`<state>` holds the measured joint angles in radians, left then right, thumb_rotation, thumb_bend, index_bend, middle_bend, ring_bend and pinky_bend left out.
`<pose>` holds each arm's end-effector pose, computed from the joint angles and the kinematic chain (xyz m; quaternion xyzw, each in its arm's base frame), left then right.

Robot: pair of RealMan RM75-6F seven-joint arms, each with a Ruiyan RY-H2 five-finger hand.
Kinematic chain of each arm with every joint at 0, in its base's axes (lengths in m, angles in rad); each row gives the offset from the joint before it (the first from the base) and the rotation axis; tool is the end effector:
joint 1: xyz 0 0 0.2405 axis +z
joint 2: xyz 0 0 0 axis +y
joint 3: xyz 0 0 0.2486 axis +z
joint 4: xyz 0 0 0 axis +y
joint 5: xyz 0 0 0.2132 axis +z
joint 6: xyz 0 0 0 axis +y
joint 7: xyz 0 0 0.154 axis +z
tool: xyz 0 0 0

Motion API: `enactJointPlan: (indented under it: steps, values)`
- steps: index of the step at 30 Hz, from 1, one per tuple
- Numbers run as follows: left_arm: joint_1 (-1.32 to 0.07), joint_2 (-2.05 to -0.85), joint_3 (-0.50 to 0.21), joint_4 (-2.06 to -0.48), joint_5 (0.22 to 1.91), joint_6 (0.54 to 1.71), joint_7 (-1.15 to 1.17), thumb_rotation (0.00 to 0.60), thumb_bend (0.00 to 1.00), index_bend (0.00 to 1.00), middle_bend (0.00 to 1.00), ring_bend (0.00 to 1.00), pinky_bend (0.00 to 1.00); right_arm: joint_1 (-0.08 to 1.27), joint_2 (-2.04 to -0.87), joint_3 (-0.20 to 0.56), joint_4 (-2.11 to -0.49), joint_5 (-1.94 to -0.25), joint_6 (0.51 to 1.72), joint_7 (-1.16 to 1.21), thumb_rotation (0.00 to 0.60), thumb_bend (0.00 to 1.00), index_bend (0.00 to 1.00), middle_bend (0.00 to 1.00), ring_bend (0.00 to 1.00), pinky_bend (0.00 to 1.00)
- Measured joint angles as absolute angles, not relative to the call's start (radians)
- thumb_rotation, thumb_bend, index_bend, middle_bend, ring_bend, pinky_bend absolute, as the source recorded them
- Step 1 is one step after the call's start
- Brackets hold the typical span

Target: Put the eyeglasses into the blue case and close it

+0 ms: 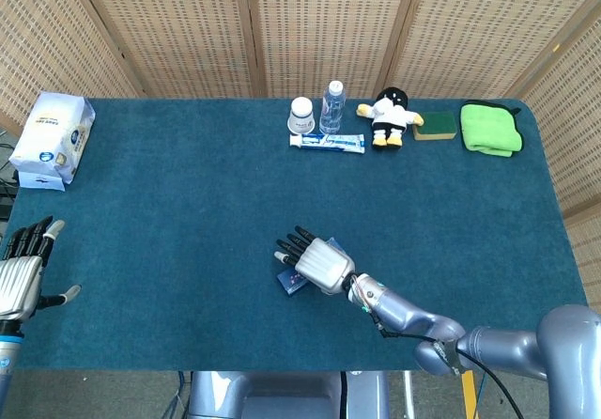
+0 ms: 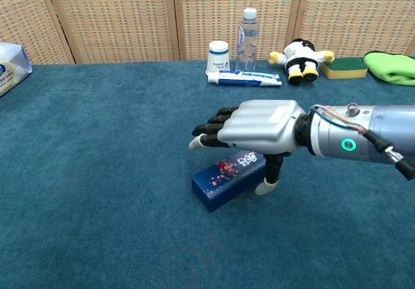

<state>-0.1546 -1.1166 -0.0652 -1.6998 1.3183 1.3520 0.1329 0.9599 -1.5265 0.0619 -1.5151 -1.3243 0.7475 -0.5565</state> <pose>-0.3045 0.2109 0.1369 -0.5915 -0.4315 -0.3310 0.5954 -0.0761 -0.3203 -0.0636 0.9058 -0.1224 0.2822 0.2912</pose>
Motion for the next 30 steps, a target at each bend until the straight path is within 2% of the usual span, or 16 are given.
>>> enactJointPlan:
  steps: [6,12,16,19,24,30]
  values:
    - [-0.149,-1.113,-0.064,-1.698,1.338,1.372,0.123,0.600,0.00,0.00,0.00,0.00,0.00,0.887,-1.414,0.063,-1.692,-1.304,0.904,-0.625,0.600,0.07,0.03,0.00,0.00,0.00]
    - [-0.140,-1.117,-0.059,-1.686,1.380,1.401,0.104,0.600,0.00,0.00,0.00,0.00,0.00,0.724,-1.322,0.038,-1.758,-1.387,1.196,-0.553,0.600,0.00,0.03,0.00,0.00,0.00]
    - [-0.131,-1.114,-0.050,-1.681,1.428,1.433,0.081,0.600,0.00,0.00,0.00,0.00,0.00,0.574,-1.284,0.001,-1.704,-1.465,1.403,-0.396,0.600,0.00,0.03,0.00,0.00,0.00]
    - [-0.121,-1.111,-0.041,-1.668,1.463,1.458,0.058,0.600,0.00,0.00,0.00,0.00,0.00,0.473,-1.273,-0.023,-1.614,-1.495,1.509,-0.282,0.600,0.00,0.01,0.00,0.00,0.00]
    - [-0.114,-1.114,-0.032,-1.642,1.491,1.471,0.027,0.600,0.00,0.00,0.00,0.00,0.00,0.344,-1.272,-0.049,-1.481,-1.511,1.604,-0.199,0.600,0.00,0.00,0.00,0.00,0.00]
    - [-0.106,-1.120,-0.025,-1.634,1.511,1.489,0.034,0.600,0.00,0.00,0.00,0.00,0.00,0.259,-1.271,-0.059,-1.466,-1.514,1.650,-0.180,0.600,0.00,0.00,0.00,0.00,0.00]
